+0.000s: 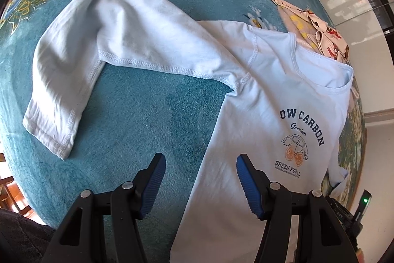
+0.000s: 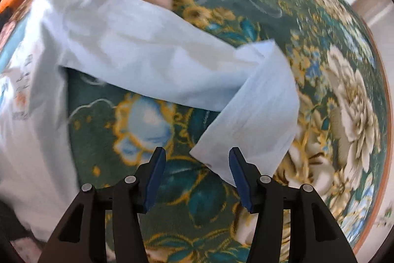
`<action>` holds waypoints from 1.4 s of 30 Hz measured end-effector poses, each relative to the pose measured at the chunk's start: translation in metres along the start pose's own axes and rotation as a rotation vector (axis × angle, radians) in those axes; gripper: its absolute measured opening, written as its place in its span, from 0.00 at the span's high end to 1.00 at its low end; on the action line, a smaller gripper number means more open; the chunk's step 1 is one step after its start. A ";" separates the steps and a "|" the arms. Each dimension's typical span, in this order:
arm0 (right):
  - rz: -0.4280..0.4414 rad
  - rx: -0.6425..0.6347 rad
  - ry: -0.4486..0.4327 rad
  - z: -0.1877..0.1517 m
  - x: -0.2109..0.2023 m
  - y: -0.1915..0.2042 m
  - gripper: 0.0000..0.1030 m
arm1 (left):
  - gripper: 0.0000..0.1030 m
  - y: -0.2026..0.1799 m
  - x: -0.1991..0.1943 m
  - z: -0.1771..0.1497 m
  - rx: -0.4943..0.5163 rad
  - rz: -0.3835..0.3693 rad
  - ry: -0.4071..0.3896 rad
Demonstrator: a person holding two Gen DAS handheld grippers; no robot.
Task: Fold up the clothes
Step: 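Grasp the T-shirt hem with the left gripper while the right gripper holds the body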
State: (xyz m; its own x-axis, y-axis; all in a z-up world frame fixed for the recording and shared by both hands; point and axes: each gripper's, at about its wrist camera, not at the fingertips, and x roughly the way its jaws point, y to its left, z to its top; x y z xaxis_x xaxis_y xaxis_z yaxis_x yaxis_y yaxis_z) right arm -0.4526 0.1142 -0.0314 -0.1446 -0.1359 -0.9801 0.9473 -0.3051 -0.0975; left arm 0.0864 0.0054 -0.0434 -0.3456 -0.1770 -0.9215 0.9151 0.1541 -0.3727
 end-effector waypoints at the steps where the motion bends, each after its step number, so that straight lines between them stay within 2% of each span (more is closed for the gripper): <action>1: 0.004 0.012 0.003 0.001 0.002 -0.003 0.47 | 0.38 0.000 0.000 0.000 0.001 0.000 0.000; 4: 0.024 0.052 0.010 0.004 0.005 -0.015 0.47 | 0.38 0.000 0.002 0.002 -0.003 -0.003 0.001; 6: 0.033 0.078 0.013 0.007 0.005 -0.024 0.54 | 0.38 0.000 0.002 0.002 -0.004 -0.006 0.000; 8: 0.016 0.108 0.020 0.012 0.004 -0.035 0.72 | 0.38 0.000 0.001 0.001 -0.004 -0.012 -0.002; 9: 0.017 0.135 0.024 0.015 0.001 -0.042 0.77 | 0.38 0.000 0.000 0.001 -0.003 -0.017 -0.006; 10: 0.019 0.163 0.028 0.017 -0.001 -0.048 0.92 | 0.38 0.000 0.000 0.001 -0.005 -0.021 -0.007; 14: 0.110 0.270 -0.017 0.026 -0.034 -0.076 0.95 | 0.38 0.004 0.001 0.003 -0.023 -0.035 -0.004; 17: 0.197 0.292 -0.091 0.034 -0.083 -0.086 0.95 | 0.37 0.005 0.000 0.004 -0.032 -0.049 -0.012; 22: 0.303 0.292 -0.210 0.025 -0.166 -0.021 0.95 | 0.36 0.009 -0.006 0.004 -0.052 -0.075 -0.027; 25: 0.354 0.214 -0.257 0.044 -0.194 0.017 0.95 | 0.36 0.015 -0.014 0.004 -0.071 -0.081 -0.055; 28: 0.395 0.084 -0.272 0.069 -0.205 0.082 0.95 | 0.36 0.023 -0.022 0.003 -0.099 -0.096 -0.089; 31: 0.410 -0.068 -0.253 0.089 -0.202 0.154 0.95 | 0.36 0.034 -0.030 0.004 -0.150 -0.115 -0.124; 36: 0.403 -0.270 -0.194 0.113 -0.170 0.275 0.95 | 0.35 0.054 -0.036 0.005 -0.233 -0.141 -0.165; 42: 0.386 -0.299 -0.086 0.128 -0.109 0.364 0.95 | 0.33 0.062 -0.033 0.006 -0.264 -0.146 -0.180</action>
State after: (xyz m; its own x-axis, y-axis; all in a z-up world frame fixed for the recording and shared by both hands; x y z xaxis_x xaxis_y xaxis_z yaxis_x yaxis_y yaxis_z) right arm -0.1282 -0.1024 0.0621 0.2218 -0.2666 -0.9379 0.9751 0.0651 0.2120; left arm 0.1564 0.0151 -0.0352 -0.4050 -0.3805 -0.8314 0.7655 0.3561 -0.5359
